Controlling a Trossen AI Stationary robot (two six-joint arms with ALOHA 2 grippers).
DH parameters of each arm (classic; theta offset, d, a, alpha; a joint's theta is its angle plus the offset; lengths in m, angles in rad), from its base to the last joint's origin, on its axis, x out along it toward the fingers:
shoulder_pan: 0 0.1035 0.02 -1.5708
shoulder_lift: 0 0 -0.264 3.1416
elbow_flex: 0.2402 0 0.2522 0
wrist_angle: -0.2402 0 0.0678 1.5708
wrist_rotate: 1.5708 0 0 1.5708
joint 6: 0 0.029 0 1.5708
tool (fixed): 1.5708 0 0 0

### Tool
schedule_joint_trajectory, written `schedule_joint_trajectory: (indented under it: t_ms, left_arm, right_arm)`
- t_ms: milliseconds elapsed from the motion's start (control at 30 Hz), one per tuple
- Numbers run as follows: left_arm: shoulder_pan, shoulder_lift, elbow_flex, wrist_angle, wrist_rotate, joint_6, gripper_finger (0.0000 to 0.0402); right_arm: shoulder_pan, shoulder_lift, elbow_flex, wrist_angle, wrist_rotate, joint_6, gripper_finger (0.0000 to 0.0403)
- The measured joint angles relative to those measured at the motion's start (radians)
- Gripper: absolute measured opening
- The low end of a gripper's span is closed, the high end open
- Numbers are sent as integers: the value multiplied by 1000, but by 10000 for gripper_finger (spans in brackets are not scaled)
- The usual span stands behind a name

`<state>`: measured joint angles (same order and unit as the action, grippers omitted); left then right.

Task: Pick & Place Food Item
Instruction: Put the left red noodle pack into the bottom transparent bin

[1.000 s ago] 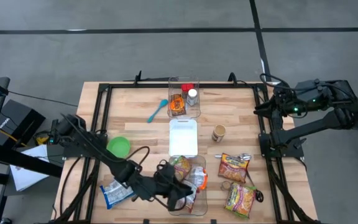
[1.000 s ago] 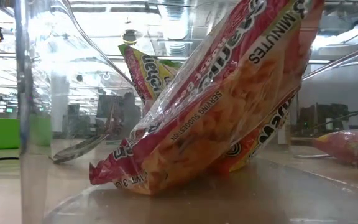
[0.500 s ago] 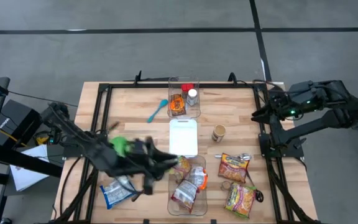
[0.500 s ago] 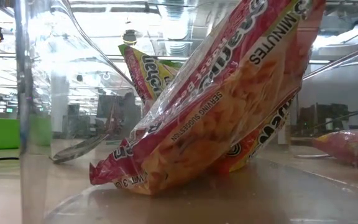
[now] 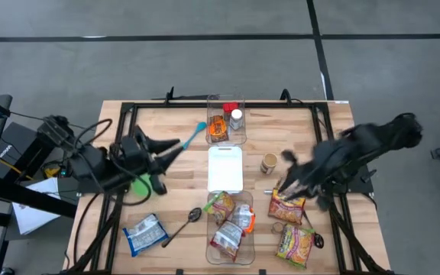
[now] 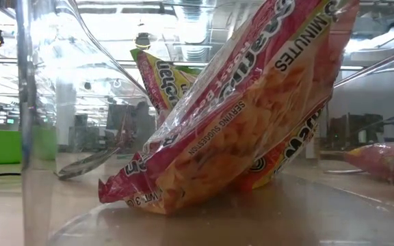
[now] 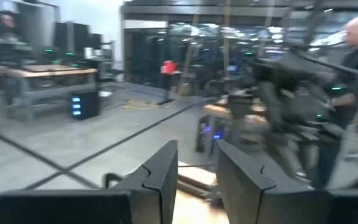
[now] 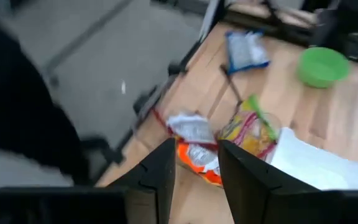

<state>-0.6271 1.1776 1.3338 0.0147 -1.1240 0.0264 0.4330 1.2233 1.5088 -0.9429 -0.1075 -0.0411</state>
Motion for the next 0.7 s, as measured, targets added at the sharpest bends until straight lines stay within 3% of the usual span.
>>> schedule_joint_trajectory:
  t_ms: [233, 367, 500, 700]
  left_arm:
    - [56, -14, 0, -111, -33, 0, 99]
    - [70, -12, -2, -172, -38, -5, 99]
    - [80, -14, -30, -174, -37, -8, 99]
    - [79, -14, -46, -173, -36, -35, 99]
  right_arm:
    - [54, 268, 0, 23, -2, -144, 116]
    - [82, 383, 0, 132, -76, -188, 116]
    - [99, 452, 0, 231, -122, -225, 116]
    - [116, 548, 1, 395, -74, -287, 116]
